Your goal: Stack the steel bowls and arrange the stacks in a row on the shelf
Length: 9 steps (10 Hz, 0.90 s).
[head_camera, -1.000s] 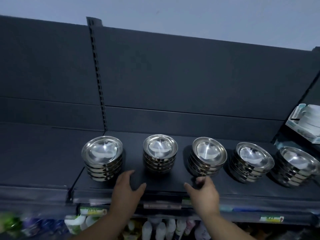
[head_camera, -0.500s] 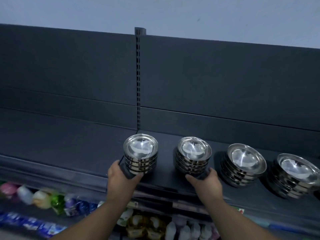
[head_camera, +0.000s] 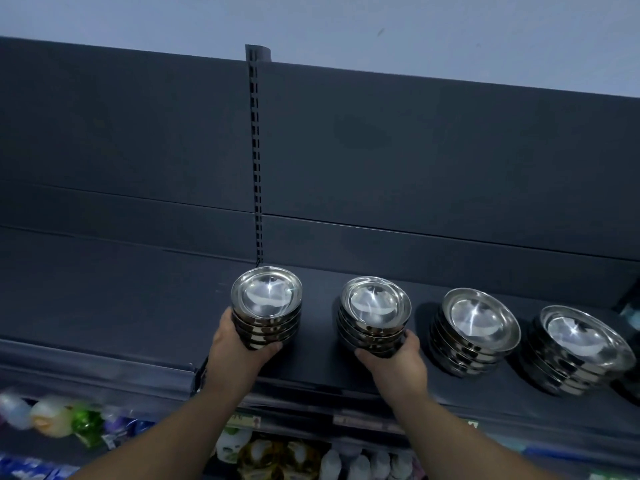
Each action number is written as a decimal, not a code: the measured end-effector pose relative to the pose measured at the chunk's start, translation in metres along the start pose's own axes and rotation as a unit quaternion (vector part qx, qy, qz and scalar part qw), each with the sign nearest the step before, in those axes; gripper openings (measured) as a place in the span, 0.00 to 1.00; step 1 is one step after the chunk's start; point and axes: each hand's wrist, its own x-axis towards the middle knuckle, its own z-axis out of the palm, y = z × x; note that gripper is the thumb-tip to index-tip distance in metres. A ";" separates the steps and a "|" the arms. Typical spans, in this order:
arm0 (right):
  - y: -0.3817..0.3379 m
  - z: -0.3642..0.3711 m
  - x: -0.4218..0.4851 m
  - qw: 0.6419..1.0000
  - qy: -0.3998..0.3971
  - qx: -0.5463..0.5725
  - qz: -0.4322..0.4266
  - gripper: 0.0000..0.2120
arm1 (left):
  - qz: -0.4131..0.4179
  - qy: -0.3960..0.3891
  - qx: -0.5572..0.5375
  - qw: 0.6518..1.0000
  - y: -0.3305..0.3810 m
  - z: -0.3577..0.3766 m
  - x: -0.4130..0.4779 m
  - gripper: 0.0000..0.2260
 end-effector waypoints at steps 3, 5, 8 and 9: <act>-0.002 0.004 0.000 0.999 0.006 -0.030 -0.018 0.43 | 0.001 0.003 0.013 1.000 -0.003 0.002 0.002 0.42; -0.004 -0.002 0.002 0.998 -0.015 -0.055 -0.022 0.35 | -0.007 -0.006 0.027 1.000 -0.005 0.003 0.005 0.40; -0.006 -0.023 -0.003 0.989 -0.069 -0.119 -0.044 0.34 | -0.004 -0.014 0.054 0.998 0.000 0.000 -0.003 0.37; -0.007 -0.033 -0.013 0.984 -0.080 -0.153 -0.051 0.34 | -0.010 -0.006 0.064 0.998 0.018 -0.002 -0.019 0.32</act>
